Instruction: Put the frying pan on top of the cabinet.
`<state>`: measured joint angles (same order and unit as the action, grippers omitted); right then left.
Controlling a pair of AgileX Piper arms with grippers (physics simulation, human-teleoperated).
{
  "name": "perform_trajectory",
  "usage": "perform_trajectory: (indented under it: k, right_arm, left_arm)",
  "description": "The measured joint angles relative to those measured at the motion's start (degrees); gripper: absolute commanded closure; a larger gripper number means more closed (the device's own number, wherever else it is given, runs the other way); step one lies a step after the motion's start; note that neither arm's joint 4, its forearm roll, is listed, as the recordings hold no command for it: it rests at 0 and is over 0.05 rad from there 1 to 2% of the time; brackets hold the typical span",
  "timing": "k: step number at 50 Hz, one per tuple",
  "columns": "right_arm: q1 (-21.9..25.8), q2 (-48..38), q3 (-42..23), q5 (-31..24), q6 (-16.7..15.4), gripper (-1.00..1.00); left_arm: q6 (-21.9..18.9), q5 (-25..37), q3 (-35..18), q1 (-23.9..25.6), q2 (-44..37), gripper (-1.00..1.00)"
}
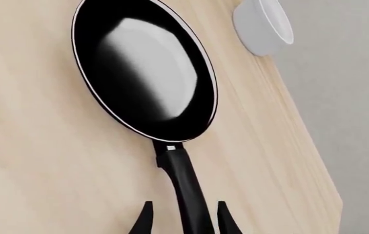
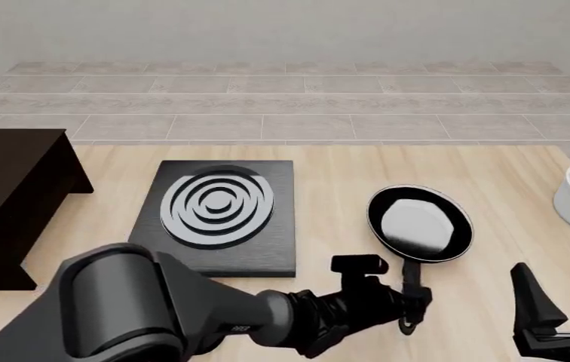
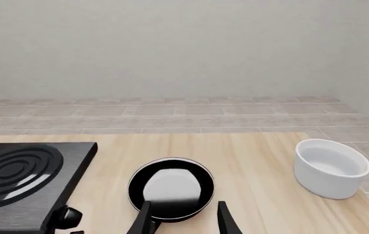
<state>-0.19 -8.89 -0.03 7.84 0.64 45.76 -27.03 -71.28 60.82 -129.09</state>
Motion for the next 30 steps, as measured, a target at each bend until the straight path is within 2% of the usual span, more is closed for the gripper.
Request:
perform_trajectory:
  k: [30]
  right_arm:
    - [-0.18,-0.65,0.0,0.46,0.3,-1.0]
  left_arm:
    - [0.47,-1.16,-1.28,0.71,-1.34,-1.0]
